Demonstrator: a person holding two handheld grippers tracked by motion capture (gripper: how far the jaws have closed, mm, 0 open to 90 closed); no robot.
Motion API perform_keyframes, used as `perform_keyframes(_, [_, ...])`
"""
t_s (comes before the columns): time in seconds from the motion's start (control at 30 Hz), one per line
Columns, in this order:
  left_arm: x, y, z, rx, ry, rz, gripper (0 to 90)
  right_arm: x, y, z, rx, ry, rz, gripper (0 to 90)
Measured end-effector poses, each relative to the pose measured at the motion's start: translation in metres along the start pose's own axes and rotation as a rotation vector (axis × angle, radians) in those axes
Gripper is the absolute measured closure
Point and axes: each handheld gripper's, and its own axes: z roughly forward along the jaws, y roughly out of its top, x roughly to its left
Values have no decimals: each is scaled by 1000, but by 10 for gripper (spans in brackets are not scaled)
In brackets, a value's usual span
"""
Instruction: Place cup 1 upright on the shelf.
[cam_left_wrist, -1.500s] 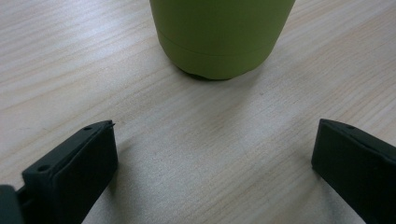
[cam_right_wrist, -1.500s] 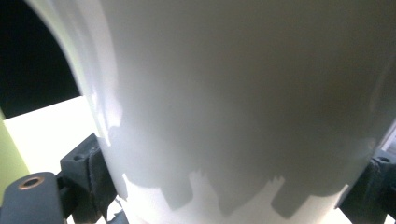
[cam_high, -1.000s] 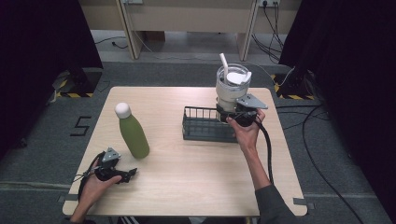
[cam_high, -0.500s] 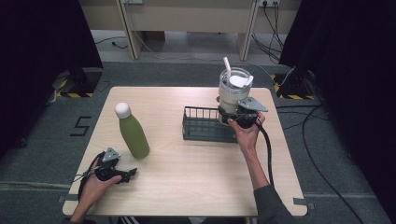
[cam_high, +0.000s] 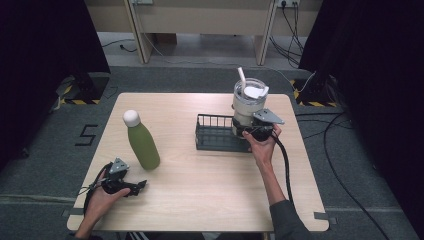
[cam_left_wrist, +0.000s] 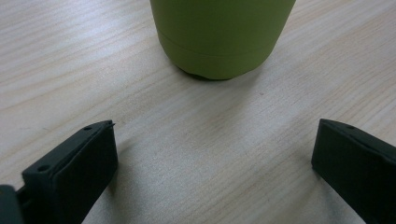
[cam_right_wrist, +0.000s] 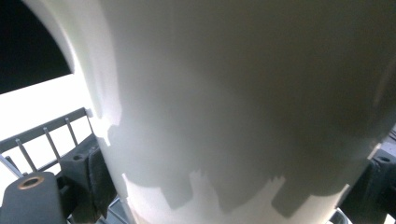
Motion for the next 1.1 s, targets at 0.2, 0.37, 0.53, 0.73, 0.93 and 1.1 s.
perform_keyframes(0.2, [0, 0, 0, 0, 0, 0, 0, 0, -7, 2, 3, 1, 1, 109])
perform_keyframes(0.37, [0, 0, 0, 0, 0, 0, 0, 0, -12, 5, 14, 0, 4, 109])
perform_keyframes(0.53, [0, 0, 0, 0, 0, 0, 0, 1, -17, 7, 19, -1, -12, 109])
perform_keyframes(0.73, [0, 0, 0, 0, 0, 0, 0, 0, -21, 7, 23, -3, -5, 109])
perform_keyframes(0.93, [0, 0, 0, 0, 0, 0, 0, 0, -21, 8, 24, 3, -10, 108])
perform_keyframes(1.1, [0, 0, 0, 0, 0, 0, 0, 0, -21, 8, 35, 3, -10, 107])
